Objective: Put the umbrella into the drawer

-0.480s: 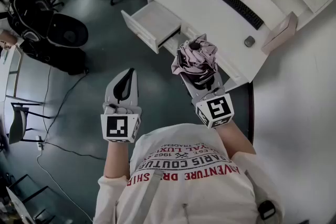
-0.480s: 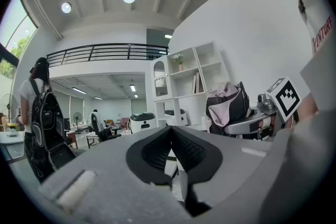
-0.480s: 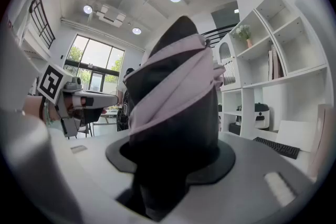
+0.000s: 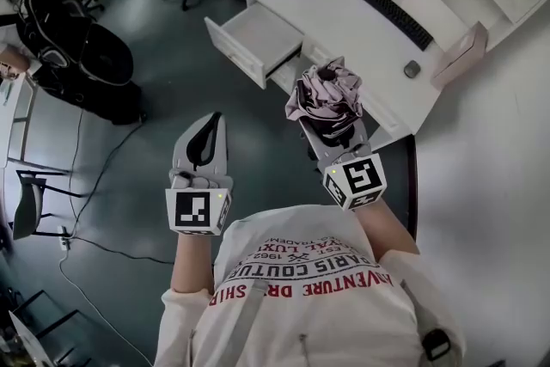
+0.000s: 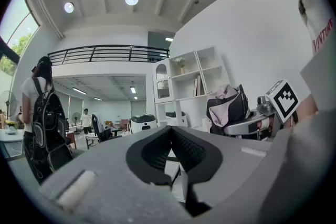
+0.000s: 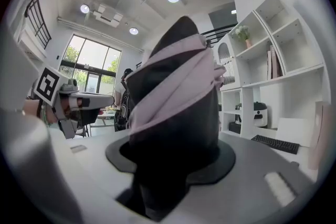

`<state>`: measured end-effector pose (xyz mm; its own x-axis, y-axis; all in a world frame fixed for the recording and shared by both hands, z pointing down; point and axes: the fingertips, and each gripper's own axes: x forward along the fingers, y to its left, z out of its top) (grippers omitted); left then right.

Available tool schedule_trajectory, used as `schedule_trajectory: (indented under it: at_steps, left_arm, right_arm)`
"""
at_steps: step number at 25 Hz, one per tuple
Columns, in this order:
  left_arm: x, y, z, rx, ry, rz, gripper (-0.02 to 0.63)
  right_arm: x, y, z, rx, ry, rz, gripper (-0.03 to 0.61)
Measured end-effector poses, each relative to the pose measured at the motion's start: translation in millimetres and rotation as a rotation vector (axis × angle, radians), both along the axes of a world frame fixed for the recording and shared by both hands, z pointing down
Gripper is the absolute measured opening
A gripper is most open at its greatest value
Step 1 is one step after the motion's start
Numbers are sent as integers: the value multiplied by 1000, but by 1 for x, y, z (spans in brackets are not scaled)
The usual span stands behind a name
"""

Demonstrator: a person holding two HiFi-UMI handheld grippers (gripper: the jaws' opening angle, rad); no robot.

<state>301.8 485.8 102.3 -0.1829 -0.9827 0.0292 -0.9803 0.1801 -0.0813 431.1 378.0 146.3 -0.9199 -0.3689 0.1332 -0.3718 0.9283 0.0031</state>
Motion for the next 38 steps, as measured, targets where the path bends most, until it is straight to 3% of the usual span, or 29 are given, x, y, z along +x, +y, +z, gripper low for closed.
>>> schedule_trajectory:
  at_steps: [3, 9, 14, 20, 28, 38]
  left_arm:
    - [-6, 5, 2, -6, 9, 1, 6]
    - [-55, 22, 18, -34, 37, -15, 6]
    - [-94, -5, 39, -46, 37, -33, 6]
    - [-166, -82, 66, -74, 41, -24, 6]
    - [-277, -231, 79, -89, 89, 24, 6]
    - [-333, -368, 87, -112, 57, 181, 6]
  right_arm:
    - [-5, 0, 6, -19, 7, 13, 206]
    - [-50, 9, 18, -34, 35, 19, 210]
    - [-89, -23, 40, -38, 47, 8, 210]
    - [-168, -99, 72, -74, 69, 5, 210]
    - [-263, -235, 95, -124, 100, 80, 210]
    - [-320, -334, 116, -153, 149, 152, 212]
